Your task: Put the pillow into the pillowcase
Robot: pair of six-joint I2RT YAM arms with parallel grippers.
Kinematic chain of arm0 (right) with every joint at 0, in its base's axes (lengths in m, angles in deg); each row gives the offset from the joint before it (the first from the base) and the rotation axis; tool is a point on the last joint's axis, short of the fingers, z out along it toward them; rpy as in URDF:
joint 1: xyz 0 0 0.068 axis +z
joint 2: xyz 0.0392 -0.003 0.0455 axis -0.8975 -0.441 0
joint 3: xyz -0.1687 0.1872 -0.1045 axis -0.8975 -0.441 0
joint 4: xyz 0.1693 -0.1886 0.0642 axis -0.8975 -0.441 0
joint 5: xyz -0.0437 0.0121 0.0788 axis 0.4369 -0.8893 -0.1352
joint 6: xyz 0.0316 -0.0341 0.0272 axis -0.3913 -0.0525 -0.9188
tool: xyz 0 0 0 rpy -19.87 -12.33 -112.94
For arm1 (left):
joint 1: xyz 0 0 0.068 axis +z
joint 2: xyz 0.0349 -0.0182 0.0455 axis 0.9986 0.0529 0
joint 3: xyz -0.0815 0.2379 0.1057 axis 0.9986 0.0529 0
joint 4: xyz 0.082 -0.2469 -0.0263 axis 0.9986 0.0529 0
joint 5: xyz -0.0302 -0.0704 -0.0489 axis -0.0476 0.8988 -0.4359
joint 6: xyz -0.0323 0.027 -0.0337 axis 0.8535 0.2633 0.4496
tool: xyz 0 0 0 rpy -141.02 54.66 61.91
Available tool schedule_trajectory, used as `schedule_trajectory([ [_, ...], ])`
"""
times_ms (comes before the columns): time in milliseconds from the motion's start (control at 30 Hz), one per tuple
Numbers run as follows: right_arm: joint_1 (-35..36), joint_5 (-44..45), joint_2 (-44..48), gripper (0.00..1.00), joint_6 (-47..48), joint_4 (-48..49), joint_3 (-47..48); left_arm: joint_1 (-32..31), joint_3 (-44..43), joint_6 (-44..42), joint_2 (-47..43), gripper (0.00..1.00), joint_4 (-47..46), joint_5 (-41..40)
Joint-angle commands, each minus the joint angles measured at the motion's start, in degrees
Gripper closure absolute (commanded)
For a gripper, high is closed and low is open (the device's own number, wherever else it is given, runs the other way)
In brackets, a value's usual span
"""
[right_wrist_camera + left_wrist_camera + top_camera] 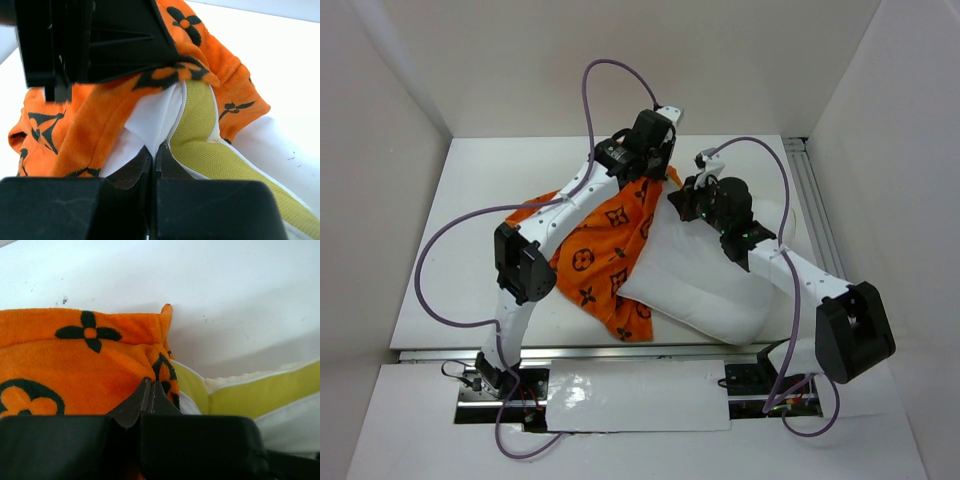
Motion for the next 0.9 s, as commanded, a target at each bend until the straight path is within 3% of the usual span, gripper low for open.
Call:
schedule_trajectory([
  [0,1.22,0.37,0.14,1.0,-1.75,6.65,5.5,-3.04,-1.17,-1.81,-4.8,1.0,-4.78,3.37],
  [200,1.22,-0.24,0.13,1.0,-3.86,10.95,5.5,-4.11,-1.78,-1.81,-5.51,1.0,-5.31,10.74],
  [333,0.6,0.65,0.66,1.0,-12.02,30.66,-2.22,-6.03,-3.98,-1.2,-5.51,1.0,-6.53,18.39],
  [567,-0.45,2.37,1.19,1.0,-21.87,48.82,-8.74,-7.18,-5.74,-0.05,-7.18,1.0,-10.23,29.9],
  [767,-1.59,7.31,-2.67,1.0,-25.74,56.47,-12.35,-7.18,-1.35,1.97,-9.2,1.0,-14.97,40.0],
  [867,-3.78,3.48,-8.2,1.0,-28.29,57.63,-10.16,-7.18,-1.96,2.67,-7.89,1.0,-14.98,40.99],
])
